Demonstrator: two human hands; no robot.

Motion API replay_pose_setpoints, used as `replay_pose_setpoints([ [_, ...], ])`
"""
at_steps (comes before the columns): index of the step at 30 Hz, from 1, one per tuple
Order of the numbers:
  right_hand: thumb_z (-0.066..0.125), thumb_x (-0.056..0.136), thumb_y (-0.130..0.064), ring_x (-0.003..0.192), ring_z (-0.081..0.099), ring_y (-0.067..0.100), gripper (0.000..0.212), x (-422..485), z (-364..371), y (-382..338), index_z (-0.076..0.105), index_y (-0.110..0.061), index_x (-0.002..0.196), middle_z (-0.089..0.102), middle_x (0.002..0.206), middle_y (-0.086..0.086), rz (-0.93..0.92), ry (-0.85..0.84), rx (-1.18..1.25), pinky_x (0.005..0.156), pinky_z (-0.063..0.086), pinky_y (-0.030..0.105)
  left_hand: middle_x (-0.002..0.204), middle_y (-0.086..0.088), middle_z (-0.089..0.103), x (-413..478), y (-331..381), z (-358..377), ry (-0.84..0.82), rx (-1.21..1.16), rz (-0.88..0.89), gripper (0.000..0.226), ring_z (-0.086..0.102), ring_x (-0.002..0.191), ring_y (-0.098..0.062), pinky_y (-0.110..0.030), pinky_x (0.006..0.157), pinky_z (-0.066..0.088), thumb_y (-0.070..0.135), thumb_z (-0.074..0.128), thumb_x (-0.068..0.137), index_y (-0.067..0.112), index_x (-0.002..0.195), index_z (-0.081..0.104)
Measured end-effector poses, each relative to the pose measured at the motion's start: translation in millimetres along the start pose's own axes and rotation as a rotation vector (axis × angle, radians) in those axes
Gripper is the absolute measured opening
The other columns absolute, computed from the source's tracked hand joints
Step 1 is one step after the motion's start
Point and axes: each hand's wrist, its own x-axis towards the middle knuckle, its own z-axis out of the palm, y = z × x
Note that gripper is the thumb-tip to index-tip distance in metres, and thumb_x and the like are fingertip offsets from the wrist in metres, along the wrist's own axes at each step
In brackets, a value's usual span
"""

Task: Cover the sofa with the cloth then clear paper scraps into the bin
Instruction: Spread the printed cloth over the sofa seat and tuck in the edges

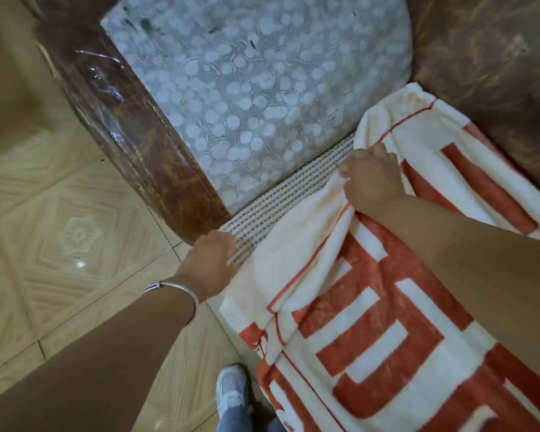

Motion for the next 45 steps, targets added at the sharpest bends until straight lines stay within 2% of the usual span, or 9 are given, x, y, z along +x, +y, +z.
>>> replay_pose_setpoints([
  [3, 0.053, 0.081, -0.013, 0.123, 0.035, 0.024, 0.036, -2.8, -3.4, -16.2, 0.063, -0.023, 0.114, 0.056, 0.128, -0.004, -0.176, -0.102, 0.061, 0.098, 0.026, 0.037, 0.07, -0.001, 0.049, -2.0, 23.7, 1.5, -0.168, -0.315, -0.026, 0.042, 0.046, 0.064, -0.016, -0.024, 0.056, 0.033, 0.049, 0.059, 0.084, 0.017, 0.061, 0.045],
  [10, 0.053, 0.081, -0.018, 0.12, 0.037, 0.019, 0.01, -9.4, -2.4, -36.1, 0.056, -0.027, 0.086, 0.061, 0.105, -0.006, -0.476, -0.295, -0.118, 0.096, 0.024, 0.036, 0.095, -0.006, 0.051, -18.2, 26.1, 10.5, -0.062, -0.199, 0.079, 0.01, 0.051, 0.091, -0.023, -0.028, 0.075, 0.038, 0.017, 0.056, 0.088, 0.008, 0.093, 0.056],
  [16, 0.045, 0.078, -0.019, 0.08, 0.049, 0.021, 0.019, 0.2, -20.1, -42.7, 0.059, -0.006, 0.071, 0.055, 0.072, 0.004, -0.373, -0.344, 0.266, 0.082, 0.04, 0.034, 0.083, -0.01, 0.072, -35.5, 13.5, -0.8, -0.789, -1.203, -0.348, 0.019, 0.069, 0.071, -0.021, -0.028, 0.072, 0.057, 0.011, 0.057, 0.067, 0.008, 0.082, 0.068],
  [20, 0.047, 0.085, -0.01, 0.084, 0.045, 0.018, 0.013, 10.7, -10.7, -61.1, 0.051, -0.019, 0.077, 0.043, 0.064, -0.008, -0.349, -0.349, 0.116, 0.105, 0.026, 0.037, 0.101, -0.005, 0.062, -24.5, -16.9, 14.1, -0.435, -0.192, -0.245, 0.016, 0.062, 0.091, -0.019, -0.028, 0.082, 0.051, 0.007, 0.046, 0.089, 0.01, 0.093, 0.06],
  [23, 0.045, 0.086, -0.007, 0.103, 0.048, 0.021, 0.021, 10.9, -0.2, -76.2, 0.055, -0.025, 0.09, 0.052, 0.077, -0.011, -0.325, -0.338, 0.003, 0.108, 0.02, 0.04, 0.09, -0.001, 0.061, -26.4, -27.3, 23.8, -0.052, -0.371, -0.194, 0.012, 0.055, 0.086, -0.02, -0.029, 0.076, 0.045, 0.016, 0.049, 0.089, 0.017, 0.078, 0.053],
  [30, 0.059, 0.078, -0.021, 0.119, 0.039, 0.021, 0.035, -0.8, 0.1, -65.2, 0.057, -0.02, 0.113, 0.056, 0.12, -0.001, -0.502, -0.331, 0.028, 0.099, 0.027, 0.036, 0.074, 0.005, 0.045, -27.0, 4.1, 46.6, -0.038, -0.366, -0.048, 0.031, 0.049, 0.079, -0.018, -0.023, 0.06, 0.032, 0.029, 0.066, 0.081, 0.023, 0.065, 0.041],
  [36, 0.057, 0.08, -0.019, 0.117, 0.04, 0.018, 0.015, -3.4, -3.5, -62.4, 0.066, -0.02, 0.092, 0.059, 0.102, -0.007, -0.594, -0.301, -0.079, 0.092, 0.027, 0.034, 0.091, -0.007, 0.068, -32.3, -12.6, 9.4, -0.81, -1.118, -0.115, 0.029, 0.065, 0.089, -0.021, -0.027, 0.08, 0.053, 0.003, 0.07, 0.065, 0.005, 0.094, 0.066],
  [42, 0.049, 0.087, -0.013, 0.122, 0.041, 0.027, 0.029, 7.6, -6.7, -71.3, 0.061, -0.015, 0.113, 0.058, 0.122, 0.006, -0.283, -0.055, 0.083, 0.101, 0.03, 0.036, 0.1, -0.013, 0.065, -9.1, -64.1, 1.2, 0.01, -0.224, -0.414, 0.013, 0.06, 0.097, -0.032, -0.034, 0.084, 0.048, 0.002, 0.051, 0.08, 0.011, 0.086, 0.059],
  [45, 0.046, 0.087, -0.005, 0.119, 0.043, 0.032, 0.032, 8.7, -4.0, -55.0, 0.059, -0.007, 0.116, 0.056, 0.123, 0.014, -0.13, -0.001, 0.054, 0.099, 0.038, 0.039, 0.115, -0.012, 0.061, -5.5, -48.3, 7.0, 0.12, -0.301, -0.271, 0.027, 0.057, 0.108, -0.03, -0.037, 0.096, 0.046, 0.0, 0.046, 0.085, 0.008, 0.106, 0.061],
])
